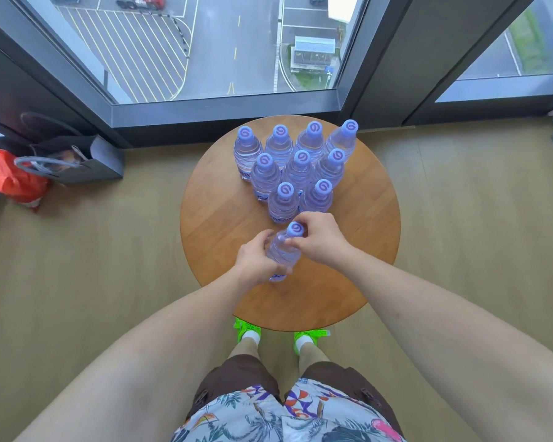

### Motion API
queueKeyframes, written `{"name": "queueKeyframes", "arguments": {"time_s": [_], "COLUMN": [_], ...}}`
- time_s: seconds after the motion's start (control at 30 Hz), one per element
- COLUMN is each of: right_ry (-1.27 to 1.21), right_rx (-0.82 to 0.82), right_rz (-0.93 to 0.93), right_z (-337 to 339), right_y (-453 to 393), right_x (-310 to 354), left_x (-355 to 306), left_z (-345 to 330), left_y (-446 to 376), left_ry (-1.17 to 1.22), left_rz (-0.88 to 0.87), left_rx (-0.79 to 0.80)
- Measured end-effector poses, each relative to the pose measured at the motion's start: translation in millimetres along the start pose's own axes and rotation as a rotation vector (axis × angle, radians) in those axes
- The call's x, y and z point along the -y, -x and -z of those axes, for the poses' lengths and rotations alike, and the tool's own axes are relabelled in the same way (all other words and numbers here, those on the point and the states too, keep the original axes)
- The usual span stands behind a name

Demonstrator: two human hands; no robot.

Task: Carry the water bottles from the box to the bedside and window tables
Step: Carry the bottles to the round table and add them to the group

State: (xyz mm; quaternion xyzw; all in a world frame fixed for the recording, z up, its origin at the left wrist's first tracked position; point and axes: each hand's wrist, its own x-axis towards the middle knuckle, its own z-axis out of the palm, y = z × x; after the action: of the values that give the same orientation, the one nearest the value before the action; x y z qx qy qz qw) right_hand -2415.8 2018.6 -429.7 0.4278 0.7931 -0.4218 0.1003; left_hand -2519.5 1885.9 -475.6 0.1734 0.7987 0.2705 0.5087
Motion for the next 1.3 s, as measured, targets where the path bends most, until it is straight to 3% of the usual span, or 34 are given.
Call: {"name": "queueKeyframes", "arguments": {"time_s": [0.3,0.9,1.3], "right_ry": [0.065,0.053,0.05], "right_rx": [-0.073,-0.17,-0.149], "right_rz": [-0.039,-0.128,-0.112], "right_z": [10,18,16], "right_y": [-2,-3,-9], "right_x": [8,5,2], "left_x": [-4,-17,-30], "left_z": [15,16,10], "left_y": [-11,-15,-14], "left_ry": [-0.008,-0.073,-0.146], "left_rz": [0.063,0.074,0.085], "left_rx": [-0.13,-0.12,-0.115]}}
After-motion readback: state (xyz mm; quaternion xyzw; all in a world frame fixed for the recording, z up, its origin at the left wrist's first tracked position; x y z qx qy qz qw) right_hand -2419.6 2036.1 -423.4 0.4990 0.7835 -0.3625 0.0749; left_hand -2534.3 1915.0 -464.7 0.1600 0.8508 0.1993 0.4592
